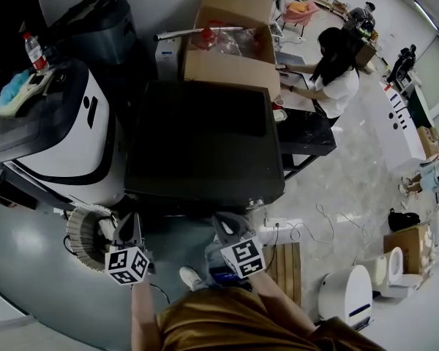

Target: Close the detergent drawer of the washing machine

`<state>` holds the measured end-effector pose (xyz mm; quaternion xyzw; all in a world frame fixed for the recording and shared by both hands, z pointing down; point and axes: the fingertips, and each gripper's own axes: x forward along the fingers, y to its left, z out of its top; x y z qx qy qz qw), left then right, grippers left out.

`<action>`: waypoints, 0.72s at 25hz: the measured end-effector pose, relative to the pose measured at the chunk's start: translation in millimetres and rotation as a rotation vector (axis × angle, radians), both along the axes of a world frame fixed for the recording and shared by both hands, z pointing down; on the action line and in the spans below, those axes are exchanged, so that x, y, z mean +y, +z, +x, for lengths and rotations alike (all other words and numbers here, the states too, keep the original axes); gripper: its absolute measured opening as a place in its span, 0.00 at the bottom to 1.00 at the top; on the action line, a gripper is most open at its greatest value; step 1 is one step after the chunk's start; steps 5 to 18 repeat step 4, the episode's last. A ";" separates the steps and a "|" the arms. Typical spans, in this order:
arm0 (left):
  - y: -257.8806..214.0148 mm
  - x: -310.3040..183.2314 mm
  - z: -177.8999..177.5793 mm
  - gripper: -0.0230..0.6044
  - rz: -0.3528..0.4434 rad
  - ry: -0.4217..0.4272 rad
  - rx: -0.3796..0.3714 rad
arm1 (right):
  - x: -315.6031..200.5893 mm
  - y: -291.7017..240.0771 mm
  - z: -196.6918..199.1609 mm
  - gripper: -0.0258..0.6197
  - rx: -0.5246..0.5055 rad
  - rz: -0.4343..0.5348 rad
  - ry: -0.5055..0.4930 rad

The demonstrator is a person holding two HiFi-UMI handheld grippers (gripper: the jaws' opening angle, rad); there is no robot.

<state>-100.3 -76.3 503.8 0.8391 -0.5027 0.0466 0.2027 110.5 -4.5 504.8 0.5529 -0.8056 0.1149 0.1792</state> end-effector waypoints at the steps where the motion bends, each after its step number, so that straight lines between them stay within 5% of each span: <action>1: 0.2 -0.8 1.2 0.08 -0.001 0.003 0.000 | -0.5 0.4 -0.5 0.06 -0.001 -0.001 -0.001; 18: 1.4 -2.9 3.2 0.08 -0.004 0.010 0.003 | -2.4 1.7 -3.3 0.06 0.000 -0.003 -0.008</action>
